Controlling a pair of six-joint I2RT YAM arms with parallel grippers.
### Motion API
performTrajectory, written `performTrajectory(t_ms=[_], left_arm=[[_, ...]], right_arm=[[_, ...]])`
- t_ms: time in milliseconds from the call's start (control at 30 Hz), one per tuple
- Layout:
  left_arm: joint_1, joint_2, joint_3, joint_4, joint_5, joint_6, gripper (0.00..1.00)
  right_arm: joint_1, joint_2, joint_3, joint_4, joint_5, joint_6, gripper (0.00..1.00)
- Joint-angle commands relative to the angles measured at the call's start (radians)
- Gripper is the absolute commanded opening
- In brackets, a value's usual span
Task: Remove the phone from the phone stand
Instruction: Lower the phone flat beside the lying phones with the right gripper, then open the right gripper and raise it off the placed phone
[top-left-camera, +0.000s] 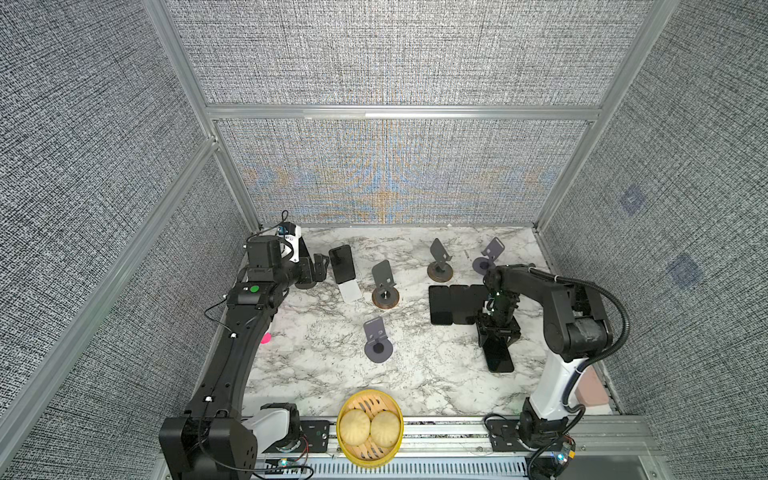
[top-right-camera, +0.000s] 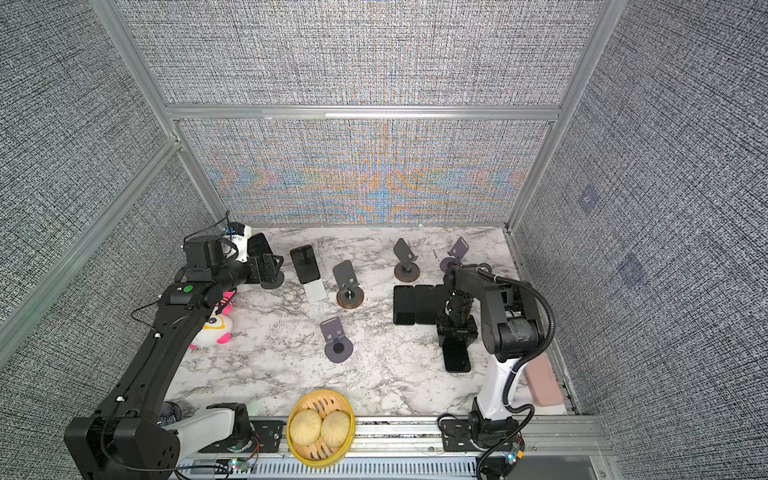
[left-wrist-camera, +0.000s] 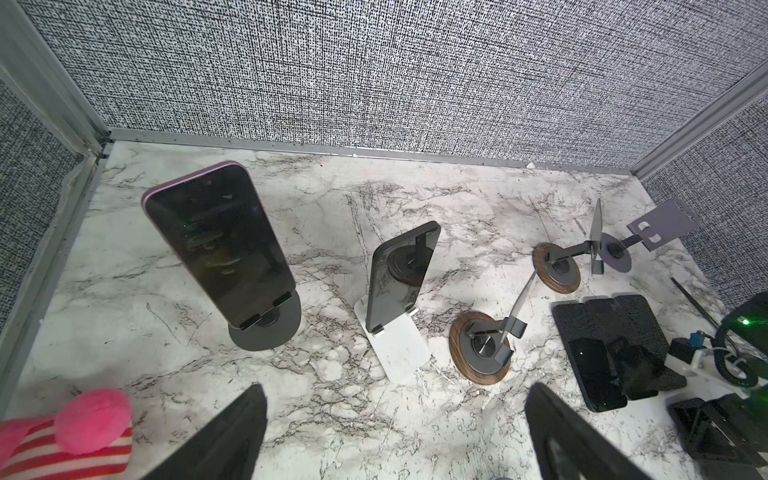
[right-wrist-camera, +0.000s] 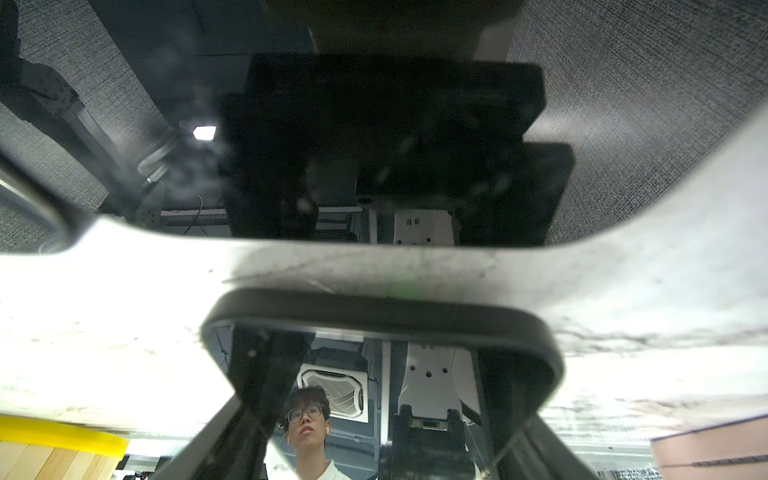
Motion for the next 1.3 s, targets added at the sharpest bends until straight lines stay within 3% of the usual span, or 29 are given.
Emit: performTrajectory(t_ms=[0, 167, 633, 900, 1267], left_arm=[[0.002, -0.003, 0.006, 0.009, 0.008, 0.009, 0.98], [0.002, -0.003, 0.006, 0.010, 0.009, 0.008, 0.98], [0.003, -0.002, 0.006, 0.009, 0.005, 0.009, 0.98], [0.002, -0.003, 0.006, 0.009, 0.005, 0.009, 0.98], [0.002, -0.003, 0.006, 0.008, 0.004, 0.011, 0.98]], right_arm=[[0.001, 0.006, -0.017, 0.104, -0.106, -0.022, 0.67], [0.002, -0.010, -0.021, 0.097, -0.092, -0.015, 0.73], [0.008, -0.007, -0.010, 0.088, -0.090, -0.003, 0.76], [0.014, -0.022, -0.002, 0.081, -0.065, 0.013, 0.86], [0.025, -0.016, 0.016, 0.082, -0.034, 0.027, 0.86]])
